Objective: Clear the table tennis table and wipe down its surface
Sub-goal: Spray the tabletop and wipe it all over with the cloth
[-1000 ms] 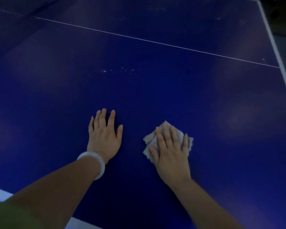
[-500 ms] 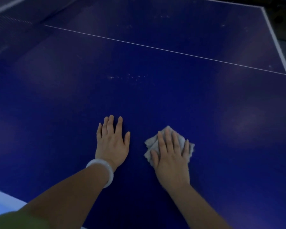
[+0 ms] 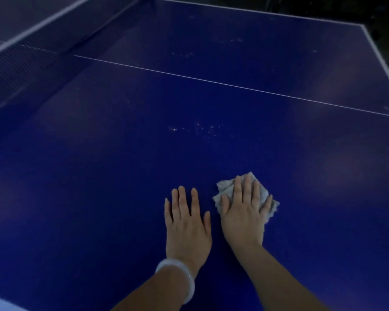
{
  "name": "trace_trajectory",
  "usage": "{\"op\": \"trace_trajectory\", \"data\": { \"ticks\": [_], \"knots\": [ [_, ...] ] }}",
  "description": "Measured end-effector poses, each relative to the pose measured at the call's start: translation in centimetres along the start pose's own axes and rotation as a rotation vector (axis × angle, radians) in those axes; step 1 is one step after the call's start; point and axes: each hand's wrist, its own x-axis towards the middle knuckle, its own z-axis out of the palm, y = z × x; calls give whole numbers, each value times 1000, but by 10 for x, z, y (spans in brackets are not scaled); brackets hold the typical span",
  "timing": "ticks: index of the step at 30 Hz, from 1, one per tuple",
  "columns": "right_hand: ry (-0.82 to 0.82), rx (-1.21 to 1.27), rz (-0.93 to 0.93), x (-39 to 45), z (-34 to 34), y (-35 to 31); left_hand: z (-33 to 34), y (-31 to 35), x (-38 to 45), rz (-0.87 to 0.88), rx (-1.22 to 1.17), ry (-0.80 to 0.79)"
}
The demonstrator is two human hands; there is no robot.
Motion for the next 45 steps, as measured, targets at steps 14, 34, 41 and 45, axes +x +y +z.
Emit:
{"op": "trace_trajectory", "data": {
  "ticks": [14, 34, 41, 45],
  "knots": [
    [60, -44, 57, 26, 8, -9, -35, -97, 71, 193, -102, 56],
    [29, -4, -225, 40, 16, -117, -30, -152, 166, 35, 12, 60],
    [36, 92, 370, 139, -7, -6, -30, -151, 168, 37, 9, 59],
    [8, 153, 445, 188, -16, -37, -30, -152, 168, 38, 26, 36]
  ]
}}
